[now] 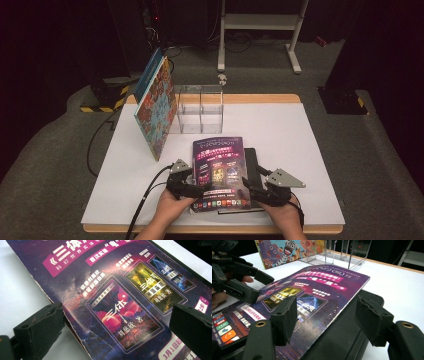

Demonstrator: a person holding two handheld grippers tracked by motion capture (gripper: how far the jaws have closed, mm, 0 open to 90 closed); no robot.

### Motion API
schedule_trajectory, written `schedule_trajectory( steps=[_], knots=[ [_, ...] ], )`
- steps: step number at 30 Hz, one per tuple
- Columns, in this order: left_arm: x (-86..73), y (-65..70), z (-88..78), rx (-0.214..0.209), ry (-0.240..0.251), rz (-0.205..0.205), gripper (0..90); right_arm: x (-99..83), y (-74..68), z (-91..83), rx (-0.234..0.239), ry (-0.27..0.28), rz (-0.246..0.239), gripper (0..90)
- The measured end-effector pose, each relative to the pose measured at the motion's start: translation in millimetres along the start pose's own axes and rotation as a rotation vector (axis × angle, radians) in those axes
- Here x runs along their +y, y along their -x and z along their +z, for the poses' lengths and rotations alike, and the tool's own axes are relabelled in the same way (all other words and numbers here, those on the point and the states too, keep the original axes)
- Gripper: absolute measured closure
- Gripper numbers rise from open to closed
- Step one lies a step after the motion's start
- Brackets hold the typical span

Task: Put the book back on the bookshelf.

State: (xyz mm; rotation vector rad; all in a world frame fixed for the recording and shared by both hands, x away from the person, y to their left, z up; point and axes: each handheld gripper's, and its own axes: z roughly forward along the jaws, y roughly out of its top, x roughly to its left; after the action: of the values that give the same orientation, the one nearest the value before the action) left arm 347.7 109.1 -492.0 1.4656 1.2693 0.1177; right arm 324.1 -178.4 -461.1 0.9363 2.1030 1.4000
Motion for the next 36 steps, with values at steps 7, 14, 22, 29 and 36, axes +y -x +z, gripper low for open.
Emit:
schedule_trajectory(
  steps=[7,14,22,29,36],
  knots=[
    [-1.6,9.9,3.1,-0.025,0.001,0.012,0.0,0.2,1.2,-0.1,-0.007,-0.006,0.007,33.8],
    [-0.6,22.3,5.4,-0.059,0.008,0.026,0.0,-1.3,8.4,-2.3,-0.030,-0.010,0.028,33.8],
    [-0.8,39.2,2.3,-0.064,0.043,0.136,3.1,-1.9,11.0,-3.7,-0.042,-0.017,0.031,33.9],
    [6.3,9.3,-12.8,0.000,0.079,0.064,3.3,-4.1,9.7,2.1,-0.038,-0.039,0.030,33.9],
    [0.5,8.2,3.6,-0.016,0.008,-0.016,0.0,-3.3,7.8,2.0,-0.034,-0.035,0.031,34.0]
  ],
)
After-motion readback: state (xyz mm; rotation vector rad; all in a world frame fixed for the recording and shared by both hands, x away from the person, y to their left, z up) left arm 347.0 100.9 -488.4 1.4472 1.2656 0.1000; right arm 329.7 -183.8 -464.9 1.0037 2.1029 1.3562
